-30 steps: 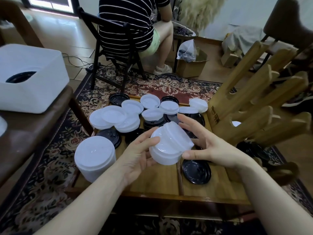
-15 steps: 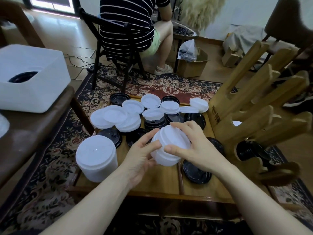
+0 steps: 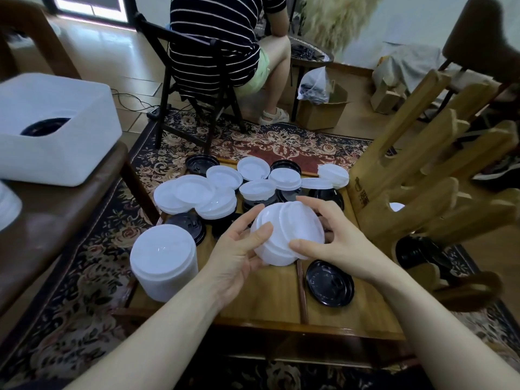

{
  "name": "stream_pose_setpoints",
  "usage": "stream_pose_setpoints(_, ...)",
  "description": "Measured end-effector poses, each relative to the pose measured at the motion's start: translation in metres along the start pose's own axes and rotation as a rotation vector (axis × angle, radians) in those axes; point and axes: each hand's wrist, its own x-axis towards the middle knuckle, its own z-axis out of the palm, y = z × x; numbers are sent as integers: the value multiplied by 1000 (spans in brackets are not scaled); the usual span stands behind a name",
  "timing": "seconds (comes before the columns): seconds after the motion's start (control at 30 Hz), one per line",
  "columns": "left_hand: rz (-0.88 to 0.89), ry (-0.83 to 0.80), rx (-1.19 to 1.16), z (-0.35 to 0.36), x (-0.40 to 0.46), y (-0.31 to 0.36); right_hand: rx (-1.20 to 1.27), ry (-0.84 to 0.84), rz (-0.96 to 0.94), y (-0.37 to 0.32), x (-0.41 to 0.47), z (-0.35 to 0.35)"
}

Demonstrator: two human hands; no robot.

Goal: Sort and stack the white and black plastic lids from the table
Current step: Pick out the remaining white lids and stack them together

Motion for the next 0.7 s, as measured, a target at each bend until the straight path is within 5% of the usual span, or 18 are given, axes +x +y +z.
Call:
stream_pose_setpoints(0.5,-11,-29,101,2,-2,-2,-124,-105,-120,5,0,3)
stream_pose_setpoints(0.7,31,-42,178,5,-4,-2,-184,-25,-88,3,-4,15)
